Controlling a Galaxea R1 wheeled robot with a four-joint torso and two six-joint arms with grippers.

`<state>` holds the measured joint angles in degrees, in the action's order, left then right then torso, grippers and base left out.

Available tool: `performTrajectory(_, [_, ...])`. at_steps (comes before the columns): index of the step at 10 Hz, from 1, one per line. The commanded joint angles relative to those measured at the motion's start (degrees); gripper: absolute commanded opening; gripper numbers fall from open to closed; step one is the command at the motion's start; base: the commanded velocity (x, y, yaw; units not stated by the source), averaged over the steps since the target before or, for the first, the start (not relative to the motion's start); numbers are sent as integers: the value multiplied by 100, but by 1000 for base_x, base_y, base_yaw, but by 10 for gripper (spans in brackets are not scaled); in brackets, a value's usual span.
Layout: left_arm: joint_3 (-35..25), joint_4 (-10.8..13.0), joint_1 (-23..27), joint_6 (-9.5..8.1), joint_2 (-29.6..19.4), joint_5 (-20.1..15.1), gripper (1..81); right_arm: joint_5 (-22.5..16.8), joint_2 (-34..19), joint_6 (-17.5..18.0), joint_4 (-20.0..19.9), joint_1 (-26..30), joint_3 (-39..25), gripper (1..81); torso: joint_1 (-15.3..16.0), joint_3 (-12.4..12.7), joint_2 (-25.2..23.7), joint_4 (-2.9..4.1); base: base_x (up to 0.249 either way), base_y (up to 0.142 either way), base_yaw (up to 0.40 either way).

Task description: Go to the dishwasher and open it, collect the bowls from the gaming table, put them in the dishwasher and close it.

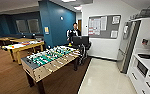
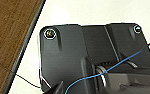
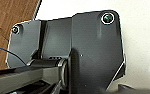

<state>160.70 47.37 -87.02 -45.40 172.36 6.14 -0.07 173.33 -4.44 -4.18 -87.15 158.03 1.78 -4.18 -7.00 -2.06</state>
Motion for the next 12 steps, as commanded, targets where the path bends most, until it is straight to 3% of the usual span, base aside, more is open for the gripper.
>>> performTrajectory(1, [32, 62, 312, 5, -26, -228, 811, -327, 3, -5, 14, 316, 8, 811, 0, 0, 0, 0, 0, 0, 344])
performTrajectory(12, [32, 70, 303, 5, -17, -236, 811, -327, 29, -5, 31, 325, -19, 811, 0, 0, 0, 0, 0, 0, 344])
